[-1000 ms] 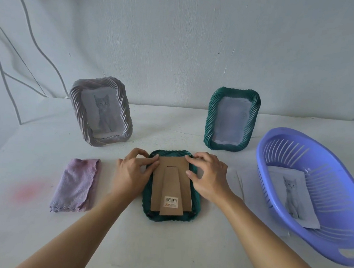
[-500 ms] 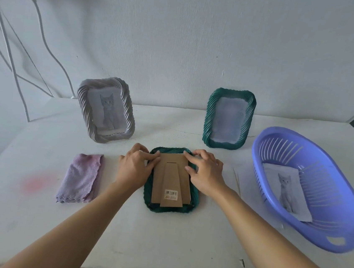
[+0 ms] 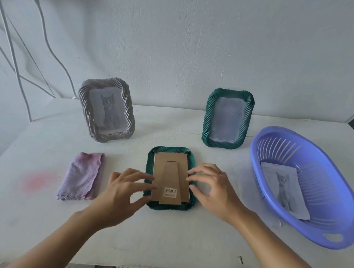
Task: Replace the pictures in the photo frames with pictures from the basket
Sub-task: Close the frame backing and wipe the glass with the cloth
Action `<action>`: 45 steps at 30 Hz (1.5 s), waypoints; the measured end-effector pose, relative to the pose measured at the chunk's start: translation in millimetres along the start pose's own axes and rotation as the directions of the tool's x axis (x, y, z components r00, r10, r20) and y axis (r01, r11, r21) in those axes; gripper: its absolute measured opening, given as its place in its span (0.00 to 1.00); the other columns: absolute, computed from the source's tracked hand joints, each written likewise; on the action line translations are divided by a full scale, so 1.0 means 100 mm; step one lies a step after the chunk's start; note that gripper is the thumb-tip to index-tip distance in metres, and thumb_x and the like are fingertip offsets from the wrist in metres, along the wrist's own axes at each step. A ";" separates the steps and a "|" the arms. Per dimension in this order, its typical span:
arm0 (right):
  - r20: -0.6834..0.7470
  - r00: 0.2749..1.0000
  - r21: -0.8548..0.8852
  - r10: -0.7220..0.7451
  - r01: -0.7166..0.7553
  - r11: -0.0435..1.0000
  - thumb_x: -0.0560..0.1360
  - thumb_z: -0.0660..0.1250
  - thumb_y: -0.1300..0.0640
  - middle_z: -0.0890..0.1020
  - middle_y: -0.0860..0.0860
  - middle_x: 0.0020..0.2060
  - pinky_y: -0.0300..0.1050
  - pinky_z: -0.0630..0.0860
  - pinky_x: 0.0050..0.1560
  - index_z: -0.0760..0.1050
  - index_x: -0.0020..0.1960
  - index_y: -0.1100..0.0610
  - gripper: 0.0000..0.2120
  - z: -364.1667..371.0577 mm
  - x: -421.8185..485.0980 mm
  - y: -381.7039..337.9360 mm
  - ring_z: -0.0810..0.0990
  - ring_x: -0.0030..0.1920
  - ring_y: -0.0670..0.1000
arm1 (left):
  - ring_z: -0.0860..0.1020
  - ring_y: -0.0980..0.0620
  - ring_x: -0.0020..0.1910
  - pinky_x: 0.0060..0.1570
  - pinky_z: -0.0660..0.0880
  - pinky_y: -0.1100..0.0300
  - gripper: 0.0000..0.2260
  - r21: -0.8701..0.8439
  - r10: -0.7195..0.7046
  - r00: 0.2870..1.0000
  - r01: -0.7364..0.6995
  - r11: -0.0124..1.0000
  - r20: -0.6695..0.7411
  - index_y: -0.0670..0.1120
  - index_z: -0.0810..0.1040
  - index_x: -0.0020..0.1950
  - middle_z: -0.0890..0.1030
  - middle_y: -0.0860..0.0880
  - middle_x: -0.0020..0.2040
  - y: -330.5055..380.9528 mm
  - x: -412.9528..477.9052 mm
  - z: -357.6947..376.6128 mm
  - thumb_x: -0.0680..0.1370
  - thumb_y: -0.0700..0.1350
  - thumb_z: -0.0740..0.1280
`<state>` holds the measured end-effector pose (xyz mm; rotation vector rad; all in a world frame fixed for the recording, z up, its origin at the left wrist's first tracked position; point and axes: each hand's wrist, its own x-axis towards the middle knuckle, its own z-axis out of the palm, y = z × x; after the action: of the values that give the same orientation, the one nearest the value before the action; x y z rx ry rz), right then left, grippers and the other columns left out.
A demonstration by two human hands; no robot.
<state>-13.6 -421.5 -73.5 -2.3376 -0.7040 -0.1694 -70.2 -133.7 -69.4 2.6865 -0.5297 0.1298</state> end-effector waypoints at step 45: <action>-0.048 0.997 0.146 0.059 -0.052 0.988 0.68 0.72 0.51 0.82 0.37 0.51 0.60 0.69 0.65 0.87 0.47 0.49 0.09 0.20 -0.20 0.03 0.73 0.66 0.43 | 0.76 0.58 0.48 0.48 0.61 0.50 0.08 0.073 0.114 0.986 -0.106 0.992 -0.119 0.58 0.81 0.47 0.80 0.63 0.52 -0.01 0.03 0.12 0.79 0.57 0.63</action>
<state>-29.9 -419.1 -96.5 -2.2039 -0.6047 -0.1485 -66.8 -138.8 -80.7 2.6912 -0.6458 0.3477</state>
